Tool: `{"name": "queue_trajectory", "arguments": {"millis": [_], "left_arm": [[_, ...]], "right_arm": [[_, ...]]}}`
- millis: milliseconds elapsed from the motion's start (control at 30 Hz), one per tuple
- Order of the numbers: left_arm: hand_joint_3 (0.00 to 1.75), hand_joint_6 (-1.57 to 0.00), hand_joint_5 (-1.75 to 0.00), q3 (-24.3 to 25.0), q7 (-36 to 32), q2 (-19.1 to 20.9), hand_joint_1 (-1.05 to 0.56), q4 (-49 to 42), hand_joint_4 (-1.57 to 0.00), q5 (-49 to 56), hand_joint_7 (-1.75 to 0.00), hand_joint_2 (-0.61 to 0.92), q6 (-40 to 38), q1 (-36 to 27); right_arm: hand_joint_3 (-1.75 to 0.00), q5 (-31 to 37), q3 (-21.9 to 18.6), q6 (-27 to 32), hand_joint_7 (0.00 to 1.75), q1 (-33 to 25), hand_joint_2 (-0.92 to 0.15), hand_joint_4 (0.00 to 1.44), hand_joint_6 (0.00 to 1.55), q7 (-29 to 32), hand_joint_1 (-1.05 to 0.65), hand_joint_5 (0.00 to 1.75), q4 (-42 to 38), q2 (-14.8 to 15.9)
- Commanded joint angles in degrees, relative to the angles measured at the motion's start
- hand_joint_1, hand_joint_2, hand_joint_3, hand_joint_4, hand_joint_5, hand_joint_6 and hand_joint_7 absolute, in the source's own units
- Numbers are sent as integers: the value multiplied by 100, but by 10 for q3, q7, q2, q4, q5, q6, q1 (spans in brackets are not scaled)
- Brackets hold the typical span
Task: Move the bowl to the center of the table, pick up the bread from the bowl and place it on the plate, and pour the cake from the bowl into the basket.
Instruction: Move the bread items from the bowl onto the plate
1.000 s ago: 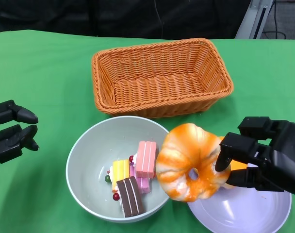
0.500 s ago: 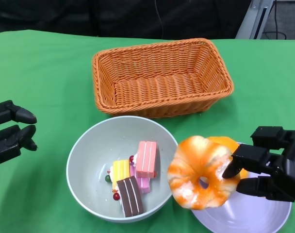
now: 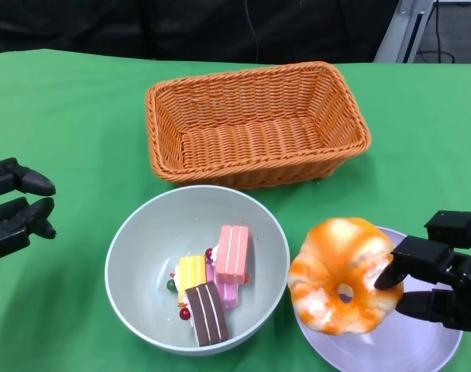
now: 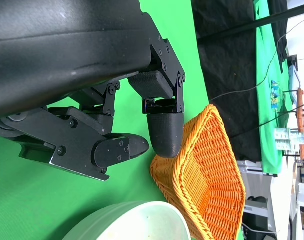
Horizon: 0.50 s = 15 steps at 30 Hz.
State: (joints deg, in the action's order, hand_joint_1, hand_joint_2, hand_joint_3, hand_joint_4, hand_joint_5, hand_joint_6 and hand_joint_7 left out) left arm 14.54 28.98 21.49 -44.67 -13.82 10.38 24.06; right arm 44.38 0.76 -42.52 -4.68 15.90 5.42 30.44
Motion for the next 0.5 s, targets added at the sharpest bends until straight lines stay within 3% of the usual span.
{"name": "queue_trajectory", "arguments": {"millis": [33,333,500], "left_arm": [[62,-75,-148,3,3,15,-7,-5,-73,3,-120,78,6,6],[63,-74,-149,6,9,20,-8,-6,-72,1,-121,78,3,5],[60,-76,-149,10,15,21,-9,-16,-73,-5,-121,79,-3,12]], "right_arm": [[-10,1,-13,3,102,-12,-89,85,90,13,-11,151,7,3],[-11,5,-21,5,101,-45,-88,86,90,28,-11,150,5,7],[-10,7,-19,-4,92,-58,-86,92,96,22,-8,138,-4,18]]}}
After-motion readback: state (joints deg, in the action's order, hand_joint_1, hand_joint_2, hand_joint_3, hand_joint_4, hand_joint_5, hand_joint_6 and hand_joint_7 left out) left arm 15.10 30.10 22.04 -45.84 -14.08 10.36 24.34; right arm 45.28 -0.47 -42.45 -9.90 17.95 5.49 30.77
